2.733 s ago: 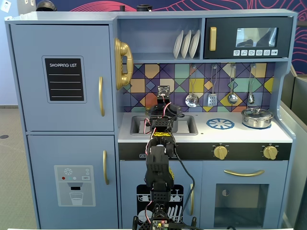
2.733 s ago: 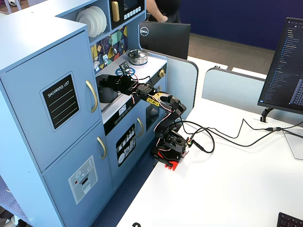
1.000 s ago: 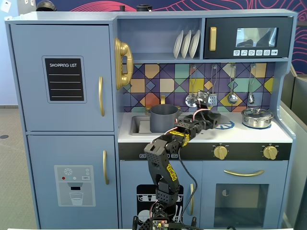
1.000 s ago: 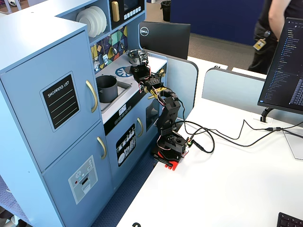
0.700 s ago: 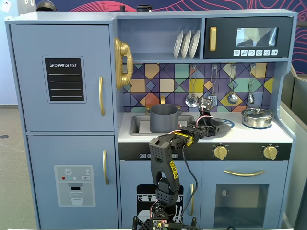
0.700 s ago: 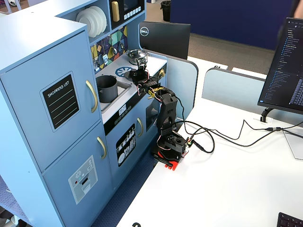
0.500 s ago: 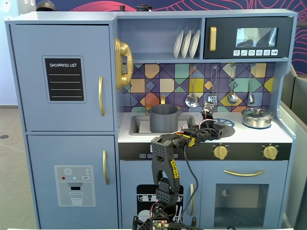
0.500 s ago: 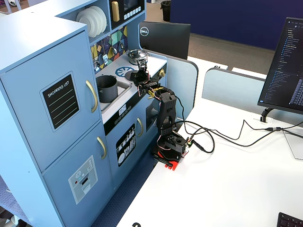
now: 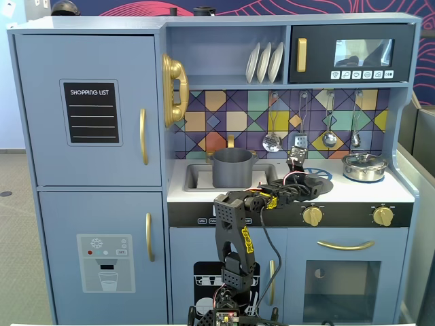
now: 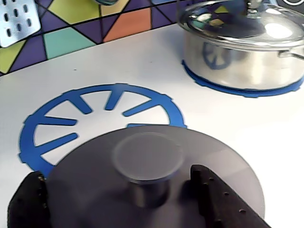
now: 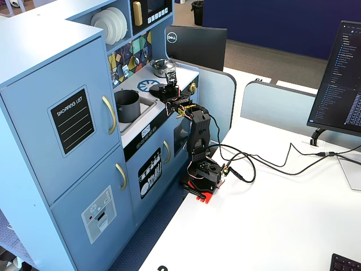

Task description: Take off the lid from the gray recipient and place it on the counter

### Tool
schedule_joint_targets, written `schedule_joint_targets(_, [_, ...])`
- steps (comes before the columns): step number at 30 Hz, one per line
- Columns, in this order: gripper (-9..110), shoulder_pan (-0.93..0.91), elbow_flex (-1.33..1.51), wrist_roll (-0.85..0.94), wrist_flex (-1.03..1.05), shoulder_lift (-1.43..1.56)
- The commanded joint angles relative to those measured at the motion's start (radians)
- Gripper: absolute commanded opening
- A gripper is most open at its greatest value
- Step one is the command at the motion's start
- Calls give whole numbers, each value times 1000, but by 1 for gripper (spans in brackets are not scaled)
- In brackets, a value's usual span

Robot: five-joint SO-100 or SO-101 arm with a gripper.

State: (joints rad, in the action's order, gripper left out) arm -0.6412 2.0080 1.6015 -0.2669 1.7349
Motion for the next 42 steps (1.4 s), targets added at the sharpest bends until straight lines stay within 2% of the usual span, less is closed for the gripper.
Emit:
schedule_joint_targets(1, [34,-18,-46,15,-3,83])
schedule_joint_targets(9, [30,23,-146,31,146,199])
schedule_joint_targets(12, [24,46,-120,28,281,337])
schedule_joint_targets(19, [0,181,11,-40,1155,865])
schedule_joint_targets(23, [0,301,196,-48,1420,1048])
schedule_joint_targets(27, [0,391,448,-15,1482,1126])
schedule_joint_targets(33, [0,551,807,-98,1321,1226])
schedule_joint_targets(39, [0,632,974,-163,1198,1255])
schedule_joint_targets(42, [0,653,992,-213,1235,1270])
